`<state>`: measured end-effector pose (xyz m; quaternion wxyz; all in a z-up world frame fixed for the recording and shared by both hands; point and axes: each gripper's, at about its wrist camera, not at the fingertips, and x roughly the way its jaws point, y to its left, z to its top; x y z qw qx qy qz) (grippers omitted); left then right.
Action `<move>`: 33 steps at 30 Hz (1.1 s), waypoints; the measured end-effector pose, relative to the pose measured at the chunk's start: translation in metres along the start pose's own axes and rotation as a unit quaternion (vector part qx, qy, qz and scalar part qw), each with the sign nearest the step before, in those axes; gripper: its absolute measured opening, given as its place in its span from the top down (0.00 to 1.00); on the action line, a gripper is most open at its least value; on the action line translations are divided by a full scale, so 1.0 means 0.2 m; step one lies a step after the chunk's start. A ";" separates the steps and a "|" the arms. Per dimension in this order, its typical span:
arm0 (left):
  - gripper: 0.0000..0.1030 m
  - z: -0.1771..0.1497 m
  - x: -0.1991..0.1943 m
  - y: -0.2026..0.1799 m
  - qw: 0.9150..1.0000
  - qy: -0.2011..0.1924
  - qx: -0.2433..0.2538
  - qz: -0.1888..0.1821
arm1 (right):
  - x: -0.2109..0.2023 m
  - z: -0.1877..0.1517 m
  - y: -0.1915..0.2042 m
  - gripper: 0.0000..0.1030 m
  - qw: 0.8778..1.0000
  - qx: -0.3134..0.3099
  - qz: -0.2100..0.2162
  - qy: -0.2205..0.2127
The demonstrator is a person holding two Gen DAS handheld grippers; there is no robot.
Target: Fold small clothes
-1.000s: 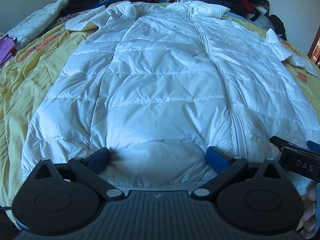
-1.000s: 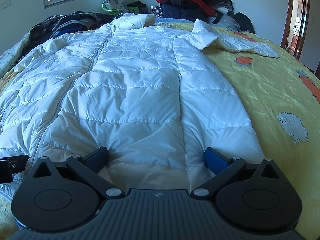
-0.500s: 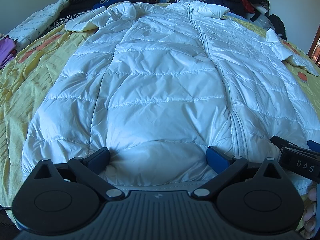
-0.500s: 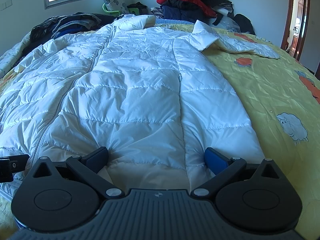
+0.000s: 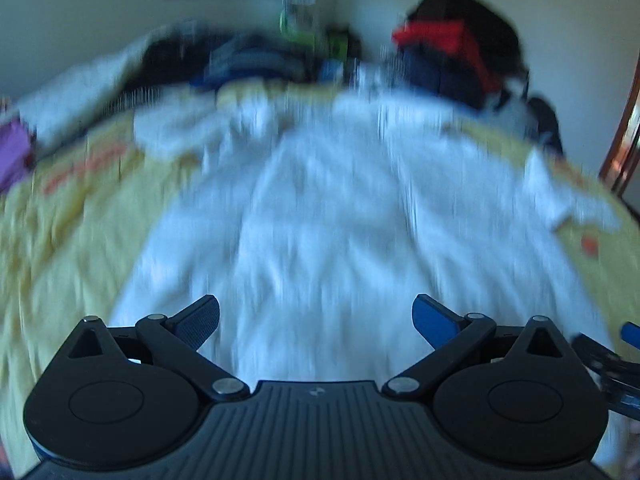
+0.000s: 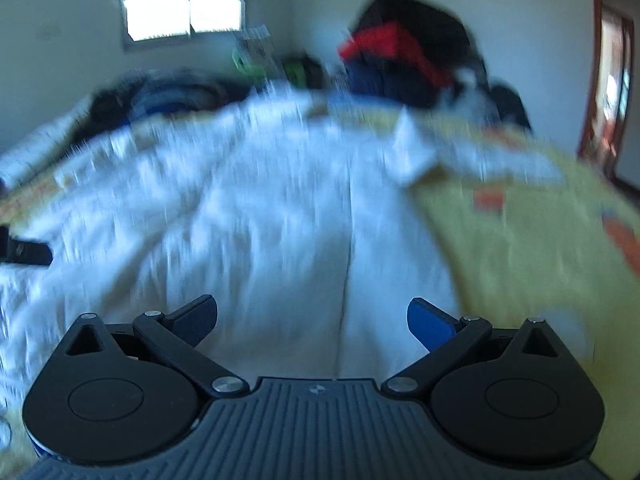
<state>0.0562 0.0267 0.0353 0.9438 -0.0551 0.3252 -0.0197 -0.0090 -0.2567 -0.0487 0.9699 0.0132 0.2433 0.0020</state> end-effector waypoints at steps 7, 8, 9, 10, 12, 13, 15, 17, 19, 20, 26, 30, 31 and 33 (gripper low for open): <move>0.00 0.32 0.25 0.02 0.994 -0.098 -0.052 0.017 | 0.24 0.34 -0.23 0.00 0.996 0.061 0.009 -0.070; 0.00 0.35 0.31 0.02 0.992 -0.108 -0.062 0.020 | 0.30 0.38 -0.25 0.00 0.995 0.063 0.013 -0.069; 0.00 0.38 0.37 0.01 0.990 -0.116 -0.072 0.022 | 0.35 0.43 -0.26 0.00 0.996 0.061 0.019 -0.067; 0.00 0.40 0.44 0.00 0.989 -0.122 -0.077 0.021 | 0.42 0.48 -0.27 0.00 0.996 0.057 0.029 -0.064; 0.00 0.44 0.58 -0.02 0.989 -0.122 -0.083 0.019 | 0.55 0.58 -0.27 0.00 0.995 0.045 0.055 -0.063; 0.00 0.46 0.65 -0.03 0.989 -0.120 -0.085 0.016 | 0.62 0.64 -0.27 0.00 0.995 0.041 0.073 -0.058; 0.00 0.48 0.80 -0.06 0.989 -0.114 -0.090 0.009 | 0.78 0.76 -0.28 0.00 0.992 0.052 0.103 -0.045; 0.00 0.48 0.95 -0.09 0.992 -0.099 -0.082 0.014 | 0.93 0.88 -0.30 0.00 0.988 0.075 0.131 -0.039; 0.00 0.46 1.09 -0.11 0.995 -0.074 -0.071 0.015 | 1.08 1.00 -0.32 0.00 0.985 0.099 0.140 -0.036; 0.00 0.45 1.13 -0.11 0.996 -0.061 -0.069 0.014 | 1.16 1.06 -0.32 0.00 0.984 0.110 0.138 -0.039; 0.00 0.38 1.25 -0.05 0.993 -0.034 -0.105 -0.029 | 1.68 1.35 -0.31 0.00 0.988 0.105 0.115 0.004; 0.00 0.37 1.24 0.00 0.989 -0.044 -0.132 -0.052 | 2.09 1.43 -0.36 0.00 0.977 0.164 0.109 0.082; 0.00 0.38 1.24 0.00 0.988 -0.043 -0.135 -0.054 | 2.18 1.41 -0.38 0.00 0.969 0.193 0.113 0.104; 0.00 0.38 1.24 0.00 0.988 -0.044 -0.136 -0.055 | 2.34 1.37 -0.42 0.01 0.952 0.251 0.120 0.130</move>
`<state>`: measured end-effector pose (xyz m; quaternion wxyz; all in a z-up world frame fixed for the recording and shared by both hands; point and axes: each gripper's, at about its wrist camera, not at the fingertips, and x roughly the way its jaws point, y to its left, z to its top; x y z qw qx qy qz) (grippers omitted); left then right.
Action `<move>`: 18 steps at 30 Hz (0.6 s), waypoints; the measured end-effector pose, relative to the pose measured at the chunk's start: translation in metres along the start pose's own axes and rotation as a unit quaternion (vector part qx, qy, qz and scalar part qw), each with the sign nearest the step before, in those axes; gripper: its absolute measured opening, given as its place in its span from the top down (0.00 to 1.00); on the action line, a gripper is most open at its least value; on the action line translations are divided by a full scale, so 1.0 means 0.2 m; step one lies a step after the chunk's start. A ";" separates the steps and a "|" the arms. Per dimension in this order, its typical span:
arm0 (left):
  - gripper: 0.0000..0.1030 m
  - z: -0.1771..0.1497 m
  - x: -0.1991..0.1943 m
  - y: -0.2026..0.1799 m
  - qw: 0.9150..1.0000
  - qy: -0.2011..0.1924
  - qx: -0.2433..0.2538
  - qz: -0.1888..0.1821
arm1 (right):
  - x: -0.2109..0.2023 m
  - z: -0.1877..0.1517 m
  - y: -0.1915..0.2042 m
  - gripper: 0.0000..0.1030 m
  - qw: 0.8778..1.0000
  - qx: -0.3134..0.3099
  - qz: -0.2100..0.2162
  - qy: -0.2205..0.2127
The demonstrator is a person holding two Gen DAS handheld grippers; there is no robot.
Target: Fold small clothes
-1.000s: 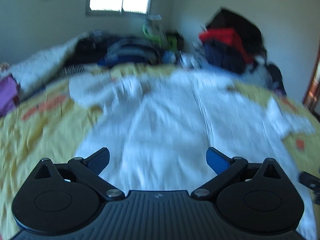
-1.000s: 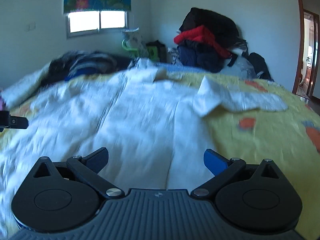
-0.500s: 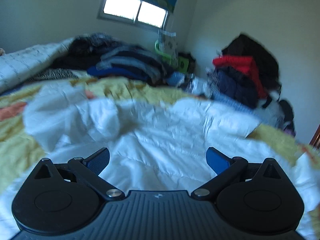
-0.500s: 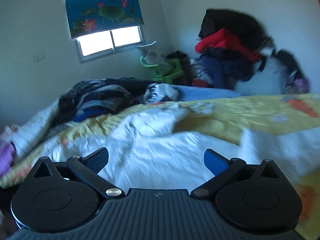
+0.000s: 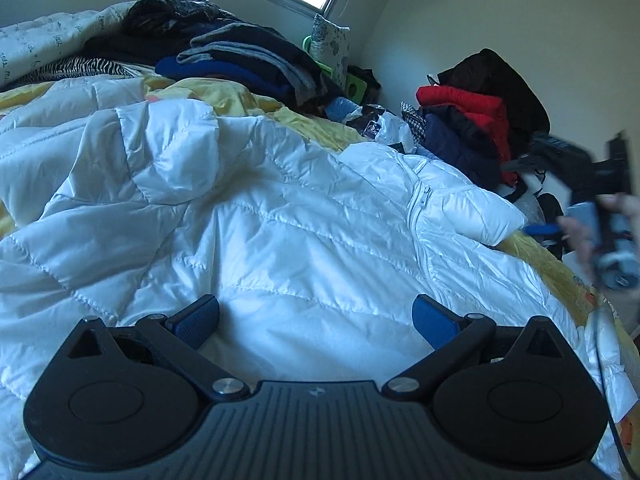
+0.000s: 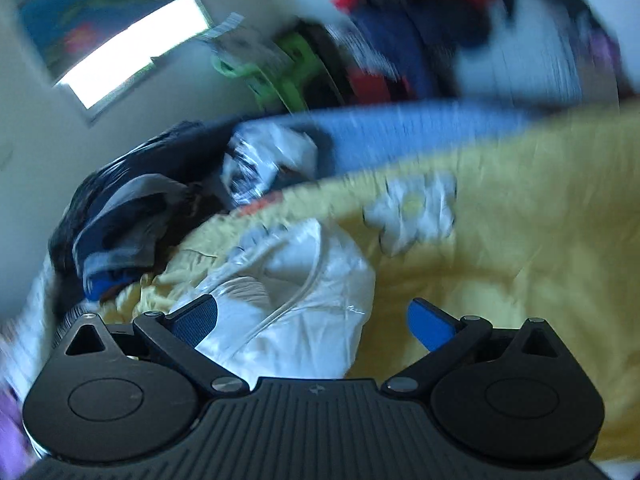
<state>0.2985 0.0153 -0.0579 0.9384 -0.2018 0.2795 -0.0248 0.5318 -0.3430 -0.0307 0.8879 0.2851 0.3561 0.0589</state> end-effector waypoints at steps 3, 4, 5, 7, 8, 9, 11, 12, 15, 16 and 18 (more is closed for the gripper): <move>0.00 0.01 0.00 0.00 1.000 0.001 -0.001 -0.002 | 0.16 0.00 -0.06 0.11 1.000 0.024 -0.001 0.008; 0.00 0.01 0.00 0.00 1.000 0.001 -0.001 -0.002 | 0.21 0.00 -0.07 0.15 1.000 0.028 0.001 0.013; 0.00 0.01 0.00 0.00 1.000 0.002 -0.001 -0.002 | 0.25 0.00 -0.09 0.24 0.999 0.033 0.002 0.017; 0.00 0.00 0.00 0.00 1.000 0.002 0.000 -0.002 | 0.33 -0.01 -0.11 0.36 0.999 0.043 -0.002 0.022; 0.00 0.00 0.00 0.00 1.000 0.002 0.000 -0.002 | 0.35 -0.02 -0.12 0.37 0.999 0.050 0.004 0.015; 0.00 0.00 0.00 0.00 1.000 0.002 0.000 -0.002 | 0.36 -0.02 -0.13 0.45 0.998 0.057 0.016 0.006; 0.00 0.00 0.00 0.00 1.000 0.002 0.000 -0.002 | 0.39 -0.01 -0.15 0.65 0.997 0.068 0.024 -0.001; 0.00 0.00 0.00 0.00 1.000 0.002 -0.001 -0.002 | 0.39 0.00 -0.15 0.82 0.997 0.067 0.024 -0.001; 0.00 0.00 0.00 0.00 1.000 0.002 -0.001 -0.002 | 0.35 -0.02 -0.07 0.87 0.999 0.021 0.035 -0.026; 0.00 0.00 0.00 0.00 1.000 0.002 -0.001 -0.002 | 0.33 -0.01 -0.04 0.87 0.999 0.007 0.038 -0.037; 0.00 0.00 0.00 0.00 1.000 0.002 -0.001 -0.002 | 0.25 -0.01 0.06 0.88 0.997 -0.029 0.041 -0.063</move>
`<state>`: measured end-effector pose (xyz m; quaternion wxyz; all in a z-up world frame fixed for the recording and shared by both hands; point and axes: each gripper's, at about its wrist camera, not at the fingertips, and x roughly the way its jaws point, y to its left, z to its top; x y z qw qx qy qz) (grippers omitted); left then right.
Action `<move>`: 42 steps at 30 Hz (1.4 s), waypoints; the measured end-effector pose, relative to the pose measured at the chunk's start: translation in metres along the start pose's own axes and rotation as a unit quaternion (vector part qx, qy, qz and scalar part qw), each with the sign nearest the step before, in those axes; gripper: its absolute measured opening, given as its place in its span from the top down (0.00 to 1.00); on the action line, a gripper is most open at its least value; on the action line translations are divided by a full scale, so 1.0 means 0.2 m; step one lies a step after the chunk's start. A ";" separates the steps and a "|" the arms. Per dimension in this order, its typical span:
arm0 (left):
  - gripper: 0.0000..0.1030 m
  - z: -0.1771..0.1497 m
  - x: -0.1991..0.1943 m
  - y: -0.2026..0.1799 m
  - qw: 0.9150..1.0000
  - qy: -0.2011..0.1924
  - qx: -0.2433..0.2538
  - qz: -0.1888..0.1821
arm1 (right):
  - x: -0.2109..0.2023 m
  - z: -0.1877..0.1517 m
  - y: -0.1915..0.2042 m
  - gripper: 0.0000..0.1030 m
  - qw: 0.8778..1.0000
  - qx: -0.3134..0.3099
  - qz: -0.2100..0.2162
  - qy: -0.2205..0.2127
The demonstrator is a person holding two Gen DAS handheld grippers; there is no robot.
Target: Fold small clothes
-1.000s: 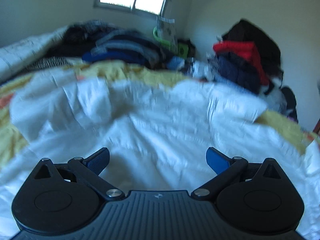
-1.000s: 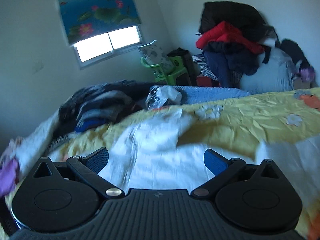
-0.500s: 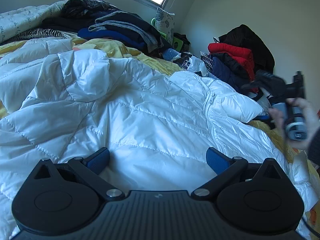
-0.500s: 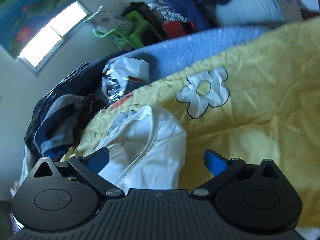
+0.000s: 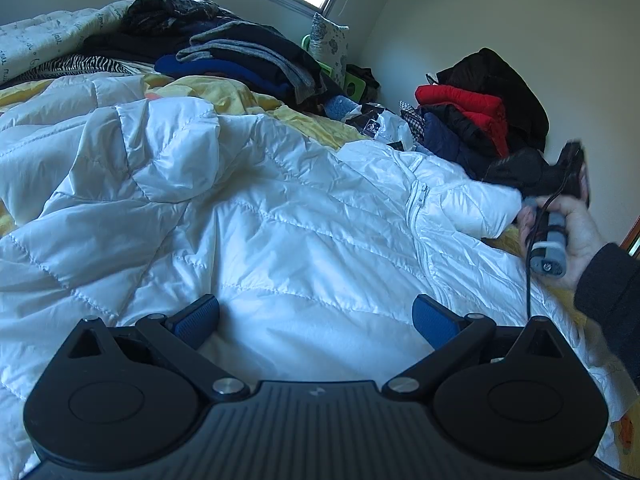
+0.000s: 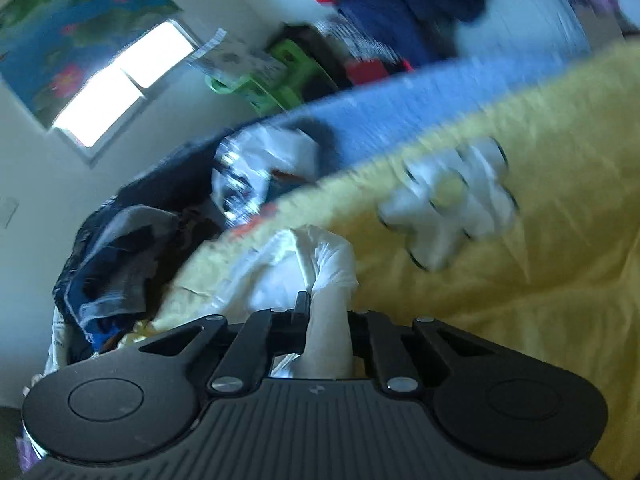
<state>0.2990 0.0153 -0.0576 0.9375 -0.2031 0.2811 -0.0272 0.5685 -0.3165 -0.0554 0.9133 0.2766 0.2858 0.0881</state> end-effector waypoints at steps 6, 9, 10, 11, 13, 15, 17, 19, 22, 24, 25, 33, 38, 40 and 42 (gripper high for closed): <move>0.00 0.00 0.00 0.00 1.000 0.000 -0.001 -0.002 | -0.40 -0.03 0.49 0.89 0.975 -0.211 0.045 -0.060; 0.00 0.00 0.00 0.01 1.000 0.001 -0.004 -0.005 | -0.71 -0.25 0.70 0.89 0.931 -0.350 0.077 -0.071; 0.00 0.00 0.00 0.01 1.000 0.001 -0.006 -0.007 | -0.81 -0.36 0.73 0.89 0.914 -0.391 0.081 -0.071; 0.00 0.01 0.00 0.02 1.000 0.000 -0.008 -0.009 | -0.91 -0.46 0.74 0.89 0.898 -0.427 0.081 -0.070; 0.00 0.01 0.00 0.03 1.000 0.000 -0.015 -0.015 | -1.07 -0.69 0.71 0.89 0.874 -0.476 0.075 -0.057; 0.00 0.02 0.00 0.05 1.000 -0.001 -0.023 -0.021 | -1.16 -0.89 0.64 0.89 0.853 -0.518 0.042 -0.042; 0.00 0.02 0.00 0.06 0.999 -0.002 -0.031 -0.027 | -1.17 -1.04 0.53 0.77 0.845 -0.534 0.005 -0.016; 0.00 0.02 0.00 0.07 0.999 -0.004 -0.039 -0.035 | -1.18 -1.12 0.43 0.61 0.860 -0.508 -0.033 0.015; 0.00 0.03 0.00 0.10 0.997 -0.007 -0.052 -0.047 | -1.34 -1.16 0.34 0.31 0.896 -0.442 -0.038 -0.010; 0.00 0.03 0.00 0.12 0.996 -0.009 -0.063 -0.056 | -1.51 -1.17 0.28 0.13 0.924 -0.381 0.001 -0.043; 0.00 0.04 0.00 0.13 0.996 -0.010 -0.069 -0.060 | -1.59 -1.18 0.23 0.12 0.937 -0.342 0.018 -0.065; 0.00 0.04 -0.10 0.17 0.990 0.005 -0.104 -0.097 | -1.63 -1.28 -0.17 0.13 0.993 -0.073 0.060 -0.073; 0.00 -0.01 -0.26 0.24 0.971 0.040 -0.170 -0.162 | -1.58 -1.26 -0.29 0.04 0.992 -0.005 0.107 -0.070; 0.00 0.02 -0.27 0.20 0.974 0.047 -0.174 -0.135 | -1.57 -1.26 -0.28 0.03 0.992 -0.007 0.108 -0.065; 0.00 0.09 -0.26 0.15 0.976 0.034 -0.176 -0.122 | -1.56 -1.26 -0.26 0.03 0.992 -0.019 0.110 -0.062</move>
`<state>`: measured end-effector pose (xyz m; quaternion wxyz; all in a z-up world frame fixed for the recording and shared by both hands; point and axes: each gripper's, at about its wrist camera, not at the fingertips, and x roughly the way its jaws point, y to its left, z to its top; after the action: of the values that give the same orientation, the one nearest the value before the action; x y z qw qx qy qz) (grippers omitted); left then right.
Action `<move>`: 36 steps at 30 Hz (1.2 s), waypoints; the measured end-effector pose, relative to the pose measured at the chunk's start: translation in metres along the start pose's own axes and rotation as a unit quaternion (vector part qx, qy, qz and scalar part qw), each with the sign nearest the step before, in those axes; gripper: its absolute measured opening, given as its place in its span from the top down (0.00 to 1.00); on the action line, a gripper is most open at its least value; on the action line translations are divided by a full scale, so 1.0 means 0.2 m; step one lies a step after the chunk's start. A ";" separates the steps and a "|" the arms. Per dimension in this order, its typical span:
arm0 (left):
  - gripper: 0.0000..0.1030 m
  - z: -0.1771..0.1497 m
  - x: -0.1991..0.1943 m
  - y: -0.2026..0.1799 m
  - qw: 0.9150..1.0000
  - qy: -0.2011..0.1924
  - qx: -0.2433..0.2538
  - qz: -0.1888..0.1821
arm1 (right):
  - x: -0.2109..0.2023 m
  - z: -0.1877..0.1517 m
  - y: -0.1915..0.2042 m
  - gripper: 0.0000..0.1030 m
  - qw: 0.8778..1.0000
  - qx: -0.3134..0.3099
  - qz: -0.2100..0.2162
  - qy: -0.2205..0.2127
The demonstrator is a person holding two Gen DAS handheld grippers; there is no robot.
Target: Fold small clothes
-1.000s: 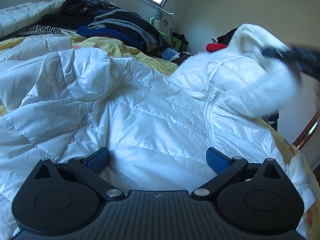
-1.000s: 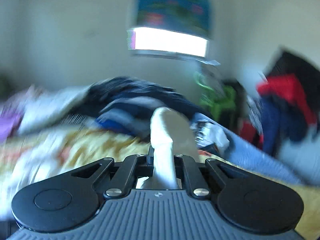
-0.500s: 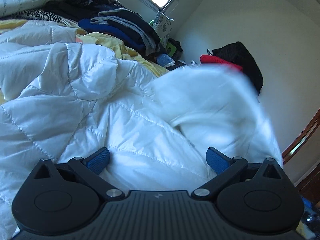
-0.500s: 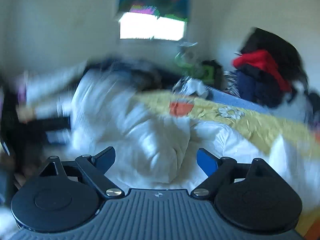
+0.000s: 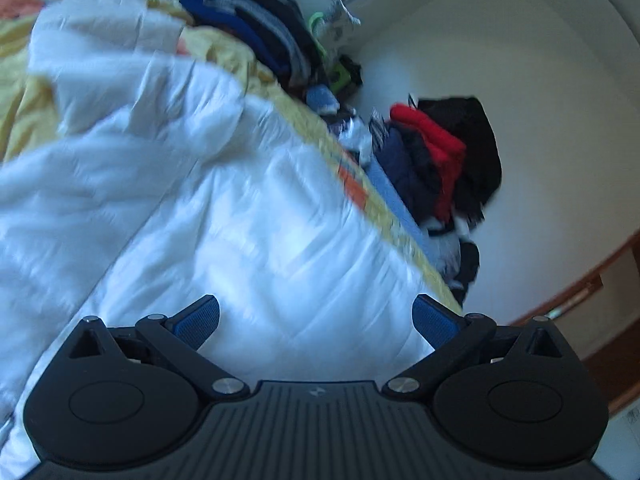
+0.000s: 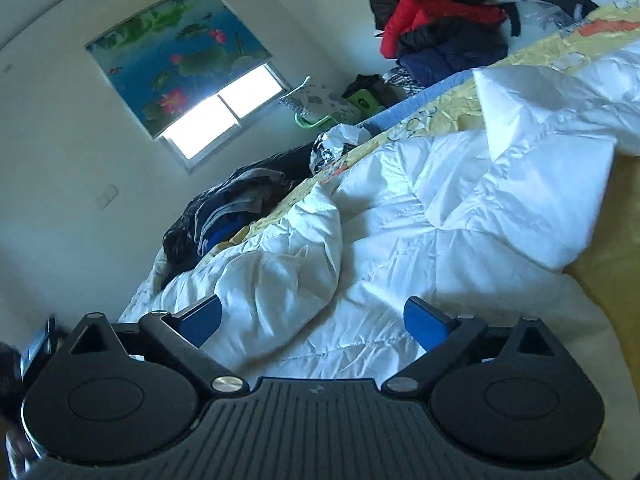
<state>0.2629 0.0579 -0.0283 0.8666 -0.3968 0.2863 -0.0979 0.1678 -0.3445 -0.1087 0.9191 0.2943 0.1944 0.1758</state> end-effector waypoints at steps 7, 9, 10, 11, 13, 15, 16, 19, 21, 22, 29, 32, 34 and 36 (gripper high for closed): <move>0.15 0.10 0.30 -0.16 0.988 0.069 0.031 0.137 | 0.10 0.04 0.01 0.02 1.000 -0.001 0.001 0.002; 0.72 0.06 0.32 -0.23 0.985 0.095 0.071 0.124 | 0.11 0.04 0.01 0.01 1.000 -0.002 0.001 0.003; 0.75 0.05 0.33 -0.27 0.983 0.107 0.084 0.124 | 0.11 0.04 0.01 0.01 1.000 -0.003 0.002 0.003; 0.76 0.03 0.32 -0.30 0.984 0.112 0.079 0.115 | 0.11 0.04 0.01 0.01 1.000 -0.003 0.002 0.004; 0.85 0.03 0.27 -0.30 0.989 0.127 0.039 0.060 | 0.12 0.04 0.01 0.01 1.000 -0.002 0.002 0.003; 0.85 0.00 0.27 -0.26 0.988 0.150 -0.013 0.026 | 0.13 0.04 0.00 0.01 1.000 0.000 0.002 0.004; 0.84 -0.02 0.29 -0.25 0.987 0.151 -0.003 0.058 | 0.13 0.04 0.00 0.01 1.000 0.000 0.002 0.004; 0.80 -0.04 0.36 -0.17 0.977 0.137 0.047 0.154 | 0.13 0.03 0.01 0.01 1.000 0.001 0.003 0.004; 0.76 -0.02 0.32 -0.11 0.980 0.144 0.019 0.135 | 0.13 0.03 0.01 0.01 1.000 0.002 0.003 0.004; 0.65 -0.01 0.29 -0.10 0.980 0.149 0.015 0.129 | 0.13 0.03 0.01 0.00 1.000 0.003 0.003 0.004; 0.13 -0.02 -0.08 -0.38 0.969 0.030 0.214 0.120 | 0.14 0.03 0.01 0.00 1.000 0.006 0.004 0.007; 0.13 -0.18 -0.12 -0.58 0.910 -0.104 0.369 0.156 | 0.14 0.03 0.01 0.00 1.000 0.004 0.002 0.008; 0.13 -0.29 -0.04 -0.64 0.874 -0.122 0.445 0.151 | 0.14 0.03 0.01 0.00 1.000 0.004 0.002 0.007; 0.13 -0.41 0.09 -0.67 0.846 -0.121 0.497 0.154 | 0.14 0.03 0.00 0.00 1.000 0.006 0.002 0.008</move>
<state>0.2388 -0.0904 0.0215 0.9795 0.1272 0.1501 -0.0435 0.1941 -0.3351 -0.1112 0.9153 0.2990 0.2018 0.1791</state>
